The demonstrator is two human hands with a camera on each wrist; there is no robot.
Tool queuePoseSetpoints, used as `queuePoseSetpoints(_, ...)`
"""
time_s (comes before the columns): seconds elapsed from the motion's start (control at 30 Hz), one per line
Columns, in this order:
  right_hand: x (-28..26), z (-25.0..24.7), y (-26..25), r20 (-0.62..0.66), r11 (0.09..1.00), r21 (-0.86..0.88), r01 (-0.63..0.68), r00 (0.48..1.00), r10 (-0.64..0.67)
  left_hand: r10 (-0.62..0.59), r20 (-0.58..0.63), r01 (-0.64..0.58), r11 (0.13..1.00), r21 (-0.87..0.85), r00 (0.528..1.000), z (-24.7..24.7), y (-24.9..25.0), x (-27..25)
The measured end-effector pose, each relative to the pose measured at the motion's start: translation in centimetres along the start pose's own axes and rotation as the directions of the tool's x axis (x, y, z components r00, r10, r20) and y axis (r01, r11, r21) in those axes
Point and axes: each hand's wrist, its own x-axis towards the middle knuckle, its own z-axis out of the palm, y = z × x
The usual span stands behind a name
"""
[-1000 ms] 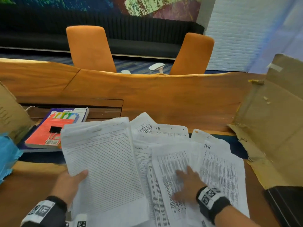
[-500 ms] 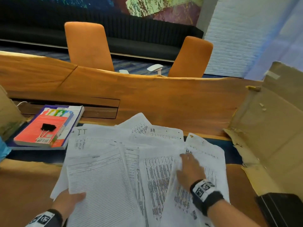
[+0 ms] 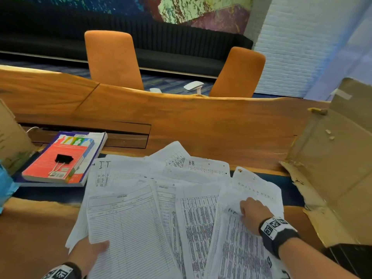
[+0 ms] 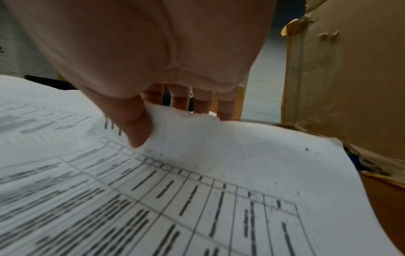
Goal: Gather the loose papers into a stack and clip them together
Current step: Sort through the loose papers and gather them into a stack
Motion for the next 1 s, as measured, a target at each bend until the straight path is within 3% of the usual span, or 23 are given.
queuePoseSetpoints(0.07,0.5,0.0,0.4,-0.026,0.984,0.166,-0.059,0.998,0.064,-0.002,0.012,0.002,1.000,-0.001,1.000,0.0,-0.1,0.5)
queuePoseSetpoints(0.13,0.6,0.3,0.8,0.038,0.960,0.259,-0.109,0.994,0.103,-0.010,0.020,0.010,1.000,-0.009,1.000,0.1,-0.2,0.7)
queuePoseSetpoints(0.37,1.2,1.8,0.4,0.139,0.985,0.051,-0.164,0.978,0.156,0.003,0.021,-0.003,1.000,0.005,1.000,0.1,-0.1,0.7)
queuePoseSetpoints(0.6,0.3,1.6,-0.6,-0.003,0.980,-0.047,-0.194,0.981,0.194,0.040,0.040,-0.040,0.999,0.000,0.998,0.0,-0.2,0.1)
queuePoseSetpoints(0.77,-0.4,1.6,0.4,0.085,0.970,0.179,-0.166,0.985,0.152,0.040,0.047,-0.037,0.998,-0.056,0.998,-0.1,-0.2,-0.2)
queuePoseSetpoints(0.9,-1.2,1.9,0.3,0.224,0.984,0.097,-0.153,0.966,0.128,0.028,0.053,-0.024,0.997,-0.072,0.998,-0.2,-0.1,-0.7)
queuePoseSetpoints(1.0,-1.4,1.5,0.3,0.267,0.970,0.149,-0.192,0.952,0.148,0.021,0.044,-0.018,0.997,-0.079,0.999,-0.1,0.1,-1.1)
